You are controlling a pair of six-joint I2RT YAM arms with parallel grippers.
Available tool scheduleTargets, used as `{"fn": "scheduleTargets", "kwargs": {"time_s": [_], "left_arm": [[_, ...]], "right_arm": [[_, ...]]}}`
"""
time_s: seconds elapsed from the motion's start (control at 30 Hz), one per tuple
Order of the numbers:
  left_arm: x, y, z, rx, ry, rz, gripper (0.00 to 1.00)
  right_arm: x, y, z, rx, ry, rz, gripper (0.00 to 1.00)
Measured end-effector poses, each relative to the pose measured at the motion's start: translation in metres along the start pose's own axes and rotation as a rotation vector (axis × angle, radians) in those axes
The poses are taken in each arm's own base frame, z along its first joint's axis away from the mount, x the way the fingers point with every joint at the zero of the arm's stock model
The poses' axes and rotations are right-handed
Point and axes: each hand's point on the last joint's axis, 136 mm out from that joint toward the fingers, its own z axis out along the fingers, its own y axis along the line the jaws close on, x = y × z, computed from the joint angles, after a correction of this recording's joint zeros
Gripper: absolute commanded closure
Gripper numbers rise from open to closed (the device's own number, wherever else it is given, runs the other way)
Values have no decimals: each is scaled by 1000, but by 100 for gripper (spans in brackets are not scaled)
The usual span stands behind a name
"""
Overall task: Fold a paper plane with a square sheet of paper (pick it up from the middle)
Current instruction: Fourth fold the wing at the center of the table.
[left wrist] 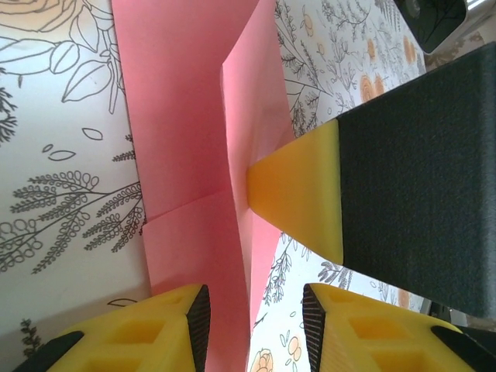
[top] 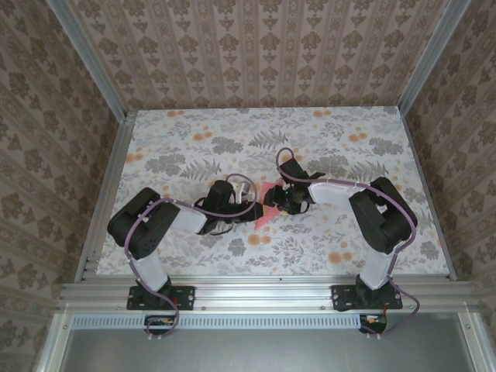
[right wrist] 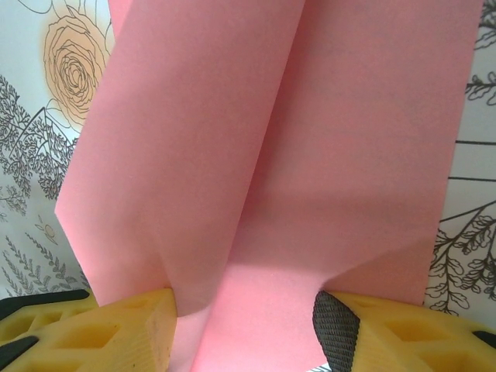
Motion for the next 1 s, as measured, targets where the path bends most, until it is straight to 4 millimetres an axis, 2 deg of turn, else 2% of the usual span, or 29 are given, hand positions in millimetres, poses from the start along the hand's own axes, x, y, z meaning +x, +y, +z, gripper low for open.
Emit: {"fn": "scheduleTargets", "kwargs": {"time_s": [0.33, 0.5, 0.67, 0.83, 1.0], "left_arm": [[-1, -1, 7, -12, 34, 14, 66], [1, 0, 12, -15, 46, 20, 80], [3, 3, 14, -12, 54, 16, 87], [2, 4, 13, 2, 47, -1, 88], [0, 2, 12, 26, 45, -21, 80]], "right_arm": [[-1, -1, 0, 7, -4, 7, 44], [-1, -1, 0, 9, -6, 8, 45], [-1, -1, 0, 12, -8, 7, 45], [0, -2, 1, 14, -7, 8, 45], [-1, -3, 1, 15, -9, 8, 46]]}}
